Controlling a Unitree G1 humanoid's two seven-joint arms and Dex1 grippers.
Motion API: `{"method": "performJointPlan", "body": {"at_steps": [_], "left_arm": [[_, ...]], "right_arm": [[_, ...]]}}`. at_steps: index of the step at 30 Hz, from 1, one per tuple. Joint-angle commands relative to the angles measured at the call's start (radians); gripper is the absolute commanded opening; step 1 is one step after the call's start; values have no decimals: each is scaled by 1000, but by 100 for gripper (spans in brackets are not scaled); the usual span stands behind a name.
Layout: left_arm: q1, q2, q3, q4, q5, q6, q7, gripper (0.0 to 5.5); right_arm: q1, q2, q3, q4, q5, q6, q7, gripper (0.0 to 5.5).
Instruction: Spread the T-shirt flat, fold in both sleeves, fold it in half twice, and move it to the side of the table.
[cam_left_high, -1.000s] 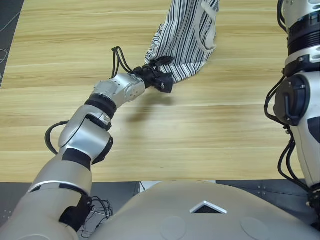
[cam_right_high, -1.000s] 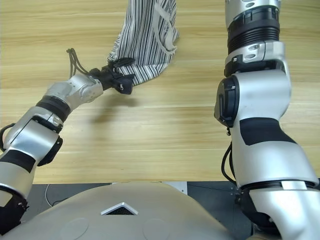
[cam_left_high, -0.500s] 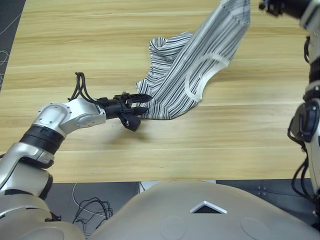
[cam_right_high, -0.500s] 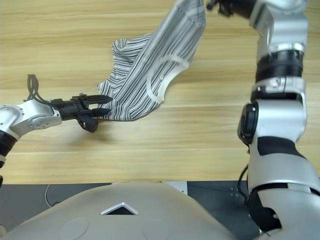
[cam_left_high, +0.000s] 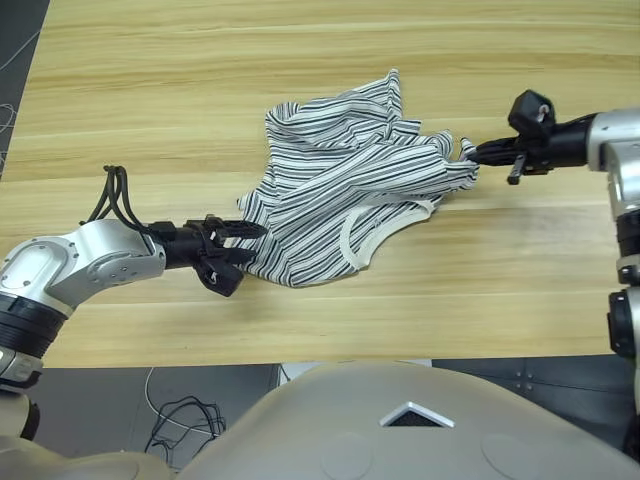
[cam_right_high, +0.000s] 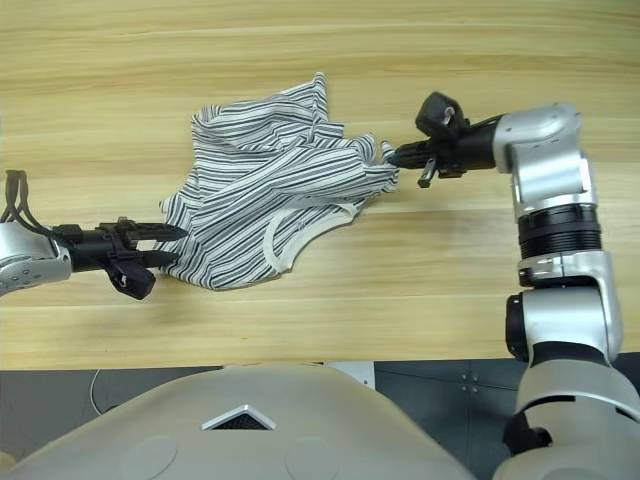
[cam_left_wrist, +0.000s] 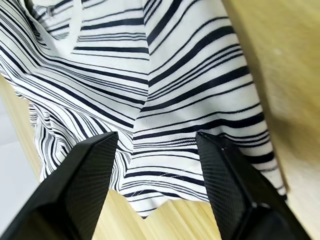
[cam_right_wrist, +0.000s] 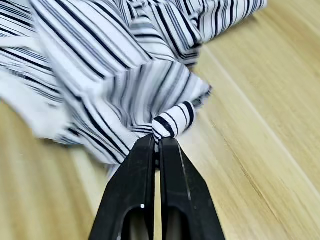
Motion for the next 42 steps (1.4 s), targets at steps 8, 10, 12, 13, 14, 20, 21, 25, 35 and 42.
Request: {"method": "performJointPlan", "body": {"at_steps": [8, 10, 12, 13, 14, 20, 21, 25, 35, 42], "left_arm": [[-8, 60, 40, 208, 208, -44, 13, 291], [-3, 57, 45, 216, 184, -56, 3, 310], [6, 33, 43, 227, 169, -72, 10, 344], [10, 19, 42, 231, 164, -82, 20, 352], [12, 5, 42, 233, 160, -91, 35, 370], [-31, 49, 103, 228, 99, -131, 32, 382], [-38, 63, 123, 205, 65, -132, 19, 382], [-85, 93, 213, 51, -55, -88, -54, 382], [-175, -195, 47, -91, -115, 71, -288, 382], [-99, -225, -79, 179, 67, -27, -241, 382]], "right_arm": [[53, 42, 21, 16, -53, -58, -90, 13], [60, 31, 28, -6, -53, -48, -67, 50], [99, 13, 28, -113, 4, 5, 23, 102], [118, 3, 24, -177, 45, 43, 77, 115], [134, -14, 20, -238, 77, 68, 123, 124], [70, -100, -26, -356, 108, 55, 193, 124], [47, -84, -33, -352, 110, 52, 177, 124], [-45, 75, -26, -264, 103, 5, 45, 124], [-287, 457, 74, 331, -51, -340, -256, 124], [-413, 585, 87, 707, -166, -468, -436, 124]]}}
